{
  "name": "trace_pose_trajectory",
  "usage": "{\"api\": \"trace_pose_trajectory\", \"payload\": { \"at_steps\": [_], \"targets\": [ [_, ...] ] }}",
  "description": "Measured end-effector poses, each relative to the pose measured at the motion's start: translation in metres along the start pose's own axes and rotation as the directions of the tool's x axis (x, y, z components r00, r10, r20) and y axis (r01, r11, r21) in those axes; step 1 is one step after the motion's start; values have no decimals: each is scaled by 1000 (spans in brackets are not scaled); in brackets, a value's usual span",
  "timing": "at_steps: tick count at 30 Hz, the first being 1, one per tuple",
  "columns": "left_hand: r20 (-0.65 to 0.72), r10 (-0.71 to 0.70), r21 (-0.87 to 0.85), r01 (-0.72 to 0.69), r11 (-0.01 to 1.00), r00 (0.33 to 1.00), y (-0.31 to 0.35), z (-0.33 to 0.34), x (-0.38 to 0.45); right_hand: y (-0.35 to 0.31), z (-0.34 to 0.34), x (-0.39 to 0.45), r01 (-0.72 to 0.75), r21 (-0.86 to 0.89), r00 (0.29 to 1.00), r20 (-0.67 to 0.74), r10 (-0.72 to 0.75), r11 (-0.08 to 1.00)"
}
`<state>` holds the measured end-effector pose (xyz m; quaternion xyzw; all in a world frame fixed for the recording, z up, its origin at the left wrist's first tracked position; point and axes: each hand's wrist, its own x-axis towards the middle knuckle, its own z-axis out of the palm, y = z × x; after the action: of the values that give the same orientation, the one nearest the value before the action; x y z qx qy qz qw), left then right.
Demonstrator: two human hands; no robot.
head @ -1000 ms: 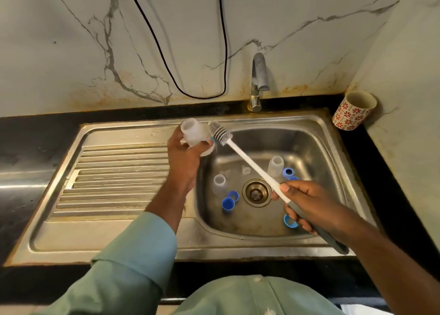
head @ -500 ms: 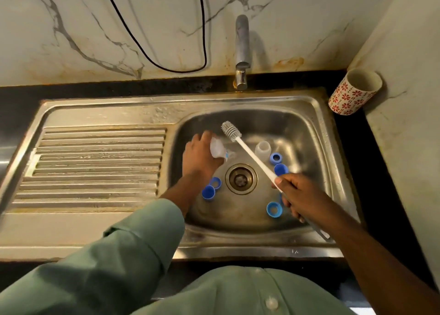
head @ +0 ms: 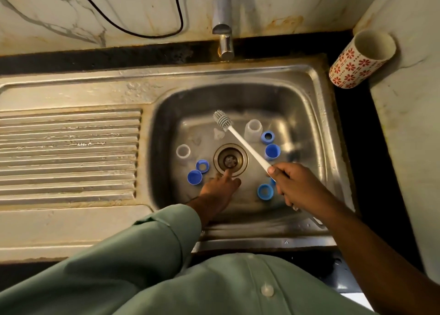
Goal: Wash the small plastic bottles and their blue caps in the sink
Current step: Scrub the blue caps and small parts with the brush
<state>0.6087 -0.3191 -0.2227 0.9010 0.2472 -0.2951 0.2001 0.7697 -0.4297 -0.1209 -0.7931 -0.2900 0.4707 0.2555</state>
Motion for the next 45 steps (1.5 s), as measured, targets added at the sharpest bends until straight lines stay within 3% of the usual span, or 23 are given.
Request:
{"api": "trace_pose_trajectory", "payload": {
  "at_steps": [5, 9, 12, 13, 15, 17, 21, 29, 32, 34, 35, 36, 37, 38, 39, 40, 41, 43, 45],
  "targets": [
    [-61, -30, -59, 27, 998, 998, -9, 7, 4, -1, 2, 1, 14, -15, 1000, 0, -14, 1000],
    [-37, -45, -288, 32, 957, 998, -20, 0, 5, 1, 3, -1, 0, -11, 1000, -5, 0, 1000],
    [-116, -259, -611, 137, 780, 959, -30, -23, 8, 5, 3, -2, -20, 35, 1000, -22, 20, 999],
    [-177, -337, -631, 157, 760, 925, -35, -32, 10, 6, 2, -3, -22, 46, 999, -31, 23, 999],
    [-255, -387, -413, 262, 872, 886, -43, -47, 13, 5, 1, -4, -14, 41, 999, -36, 16, 999],
    [-200, -334, -117, 316, 942, 921, -42, -57, 23, 5, -1, -3, -19, 25, 999, -40, 20, 1000],
    [-19, -343, 177, 341, 923, 939, -35, -54, 53, 7, -2, -1, -31, -17, 998, -53, 30, 999],
    [83, -357, 161, 341, 926, 930, -37, -35, 80, 5, -8, 7, -34, -41, 995, -96, 30, 999],
    [17, -316, 84, 314, 946, 948, -37, -48, 78, 4, -9, 7, -20, -59, 995, -104, 13, 998],
    [-106, -326, -108, 315, 943, 939, -42, -69, 73, 2, -11, 3, -22, -50, 994, -105, 17, 999],
    [-181, -376, -305, 312, 900, 909, -47, -81, 69, 1, -13, 0, -17, -52, 994, -110, 11, 999],
    [-231, -442, -560, 253, 789, 867, -53, -93, 62, 2, -15, -4, -3, -74, 993, -121, -6, 997],
    [-243, -516, -817, 113, 566, 821, -57, -104, 50, 1, -17, -9, 20, -120, 990, -135, -36, 993],
    [-193, -581, -970, -65, 233, 791, -60, -113, 35, 0, -20, -14, 51, -178, 987, -141, -77, 983],
    [-104, -600, -973, -206, -104, 794, -64, -119, 21, -1, -22, -19, 90, -237, 983, -137, -125, 967],
    [-46, -567, -887, -294, -355, 822, -67, -124, 5, -5, -23, -25, 134, -298, 975, -131, -180, 945],
    [-20, -517, -801, -323, -504, 856, -68, -126, -8, -9, -24, -31, 171, -360, 965, -127, -229, 917],
    [-25, -444, -732, -319, -602, 896, -70, -127, -30, -23, -23, -43, 211, -490, 946, -114, -303, 846],
    [-61, -414, -760, -312, -570, 908, -70, -126, -48, -38, -19, -52, 212, -629, 932, -101, -349, 748]
  ]
}}
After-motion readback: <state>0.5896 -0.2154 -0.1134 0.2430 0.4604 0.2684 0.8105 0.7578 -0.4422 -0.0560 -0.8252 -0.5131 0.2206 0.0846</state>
